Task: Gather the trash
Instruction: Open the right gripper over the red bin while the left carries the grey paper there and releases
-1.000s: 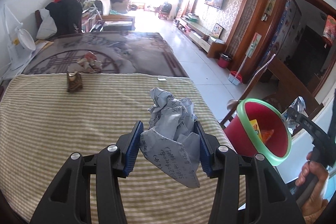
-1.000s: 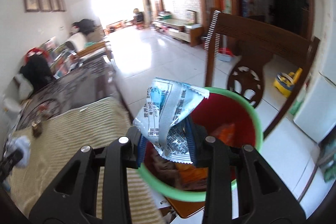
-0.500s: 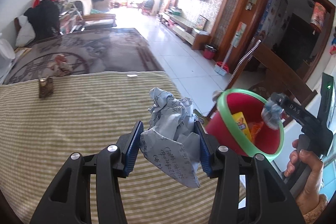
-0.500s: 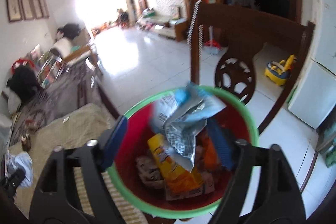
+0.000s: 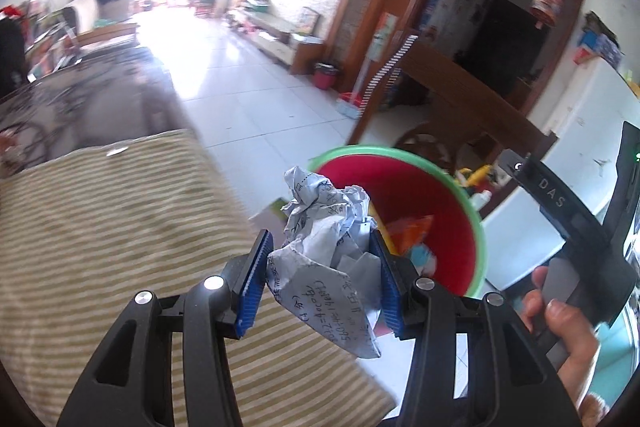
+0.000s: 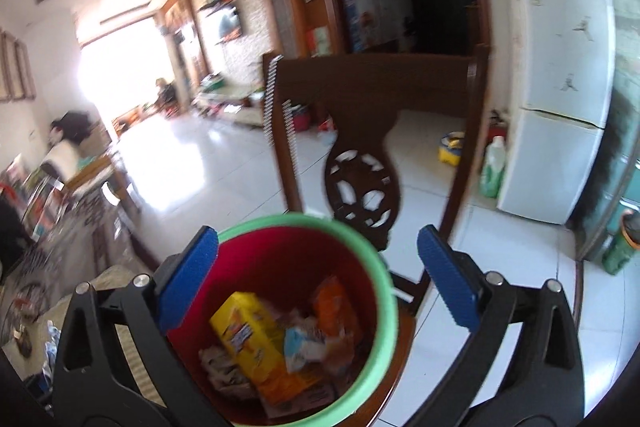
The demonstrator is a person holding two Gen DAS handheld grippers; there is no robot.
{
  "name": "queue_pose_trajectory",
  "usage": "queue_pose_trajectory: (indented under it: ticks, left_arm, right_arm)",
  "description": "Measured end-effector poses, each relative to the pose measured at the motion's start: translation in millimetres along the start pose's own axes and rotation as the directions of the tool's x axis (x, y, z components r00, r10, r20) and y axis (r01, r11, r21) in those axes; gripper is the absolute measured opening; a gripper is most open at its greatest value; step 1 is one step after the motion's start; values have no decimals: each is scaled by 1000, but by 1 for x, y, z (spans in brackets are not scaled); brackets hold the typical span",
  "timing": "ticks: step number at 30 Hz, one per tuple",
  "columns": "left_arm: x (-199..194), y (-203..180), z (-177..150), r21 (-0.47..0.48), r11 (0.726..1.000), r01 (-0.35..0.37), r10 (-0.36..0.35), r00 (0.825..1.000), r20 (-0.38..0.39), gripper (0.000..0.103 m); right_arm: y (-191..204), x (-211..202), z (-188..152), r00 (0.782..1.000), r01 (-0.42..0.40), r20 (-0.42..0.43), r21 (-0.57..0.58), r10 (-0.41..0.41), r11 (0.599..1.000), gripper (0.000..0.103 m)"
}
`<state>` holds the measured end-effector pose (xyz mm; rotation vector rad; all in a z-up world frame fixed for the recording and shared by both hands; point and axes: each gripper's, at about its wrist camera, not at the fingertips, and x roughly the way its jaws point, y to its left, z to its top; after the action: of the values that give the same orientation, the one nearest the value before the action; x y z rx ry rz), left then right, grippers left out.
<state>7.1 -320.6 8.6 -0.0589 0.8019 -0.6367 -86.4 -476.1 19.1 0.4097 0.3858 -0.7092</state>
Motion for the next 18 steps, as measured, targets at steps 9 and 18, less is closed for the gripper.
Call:
queue_pose_trajectory:
  ticks: [9,18]
  left_arm:
    - [27,-38,11,56,996,76,-74,997,-38,46]
    - [41,-41,8,63,995,75,-71,995,-63,46]
  right_arm:
    - [-13,1,0,993,105,42,31,-106,994,98]
    - [-18,-2,2,991,116,55,58,-119,992,98]
